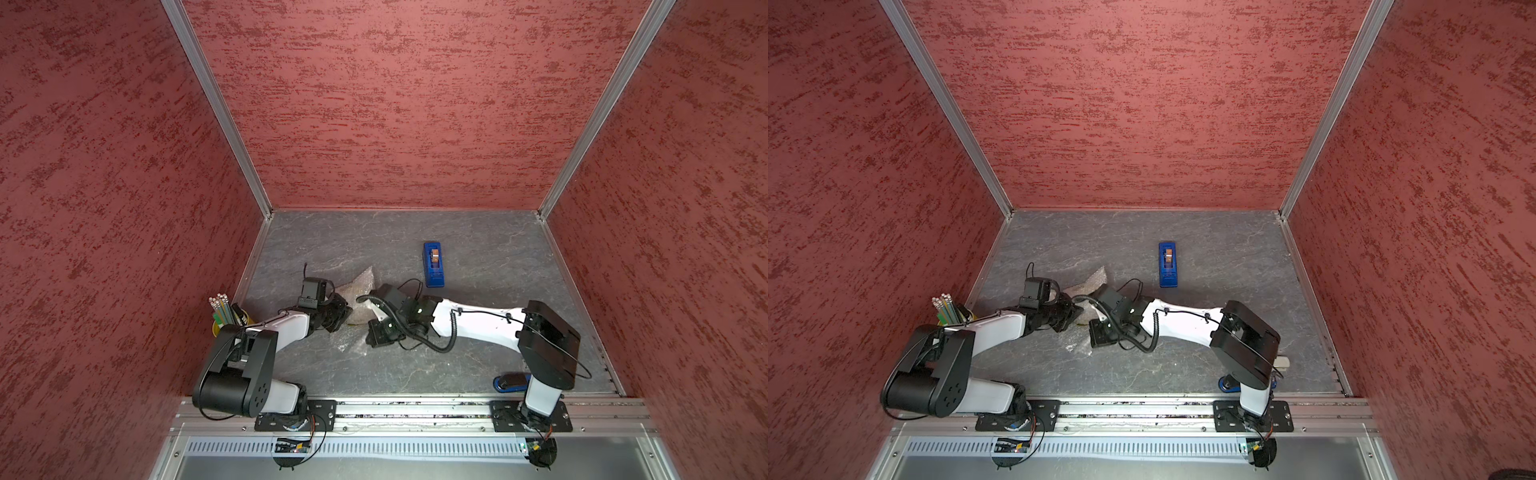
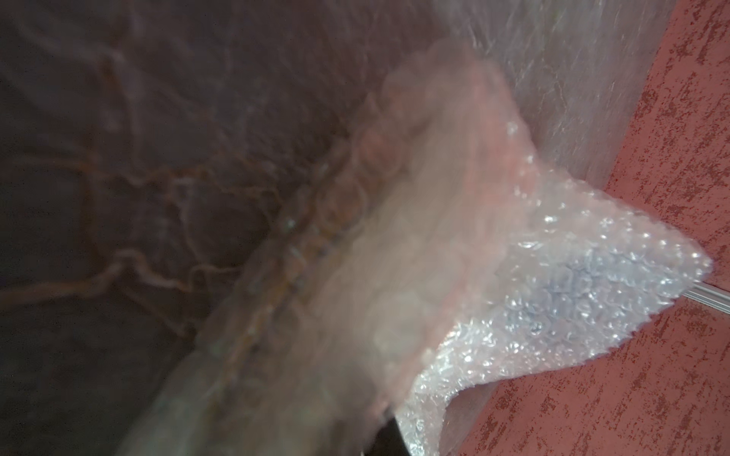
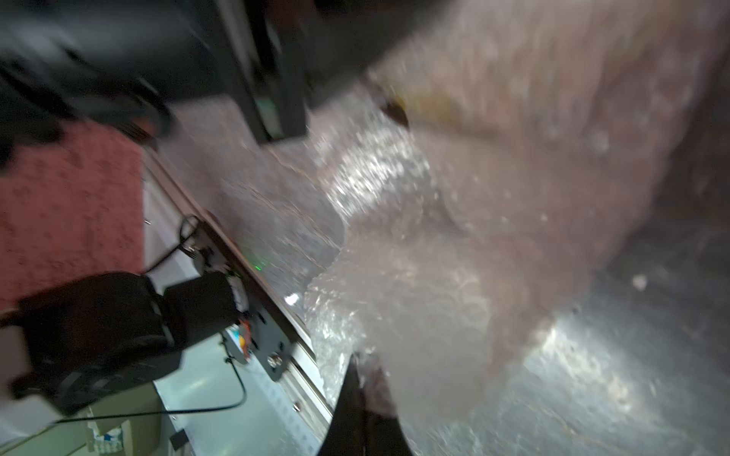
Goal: Wrap dinner plates in bubble wrap
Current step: Wrap the plate in the bubble wrap.
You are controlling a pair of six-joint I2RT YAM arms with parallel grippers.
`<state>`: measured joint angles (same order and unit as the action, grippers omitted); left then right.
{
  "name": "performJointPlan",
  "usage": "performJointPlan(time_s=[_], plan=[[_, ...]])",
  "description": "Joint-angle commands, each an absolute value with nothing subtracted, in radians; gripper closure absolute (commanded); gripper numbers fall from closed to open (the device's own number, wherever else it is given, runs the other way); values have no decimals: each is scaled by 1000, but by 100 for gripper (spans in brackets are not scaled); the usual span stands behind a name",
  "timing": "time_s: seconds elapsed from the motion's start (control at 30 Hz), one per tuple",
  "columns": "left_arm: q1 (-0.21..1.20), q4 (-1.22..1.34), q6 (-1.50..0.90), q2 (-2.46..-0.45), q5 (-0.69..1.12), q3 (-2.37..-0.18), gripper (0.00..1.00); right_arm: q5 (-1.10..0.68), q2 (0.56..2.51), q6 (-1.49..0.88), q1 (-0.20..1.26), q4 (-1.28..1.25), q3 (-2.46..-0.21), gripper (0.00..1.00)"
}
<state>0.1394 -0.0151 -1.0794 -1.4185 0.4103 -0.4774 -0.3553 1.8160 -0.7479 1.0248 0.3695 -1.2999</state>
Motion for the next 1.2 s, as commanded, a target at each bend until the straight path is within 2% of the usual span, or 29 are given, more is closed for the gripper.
performJointPlan(time_s=[0.0, 0.33, 0.63, 0.9, 1.0, 1.17], plan=[[125, -106, -1046, -1453, 366, -447, 93, -378, 1858, -692, 967, 369, -1406, 100], [126, -76, -1034, -1460, 378, -433, 96, -397, 2129, -647, 847, 422, -1772, 100], [128, -71, -1011, -1461, 380, -431, 98, -425, 2402, -611, 832, 551, -2111, 100], [136, -63, -1009, -1472, 386, -420, 98, -492, 2602, -647, 821, 556, -2285, 100], [132, -98, -1011, -1432, 390, -423, 92, -499, 2639, -655, 821, 582, -2323, 100], [135, -254, -1073, -1209, 316, -434, 71, -483, 2645, -659, 821, 599, -2297, 100]])
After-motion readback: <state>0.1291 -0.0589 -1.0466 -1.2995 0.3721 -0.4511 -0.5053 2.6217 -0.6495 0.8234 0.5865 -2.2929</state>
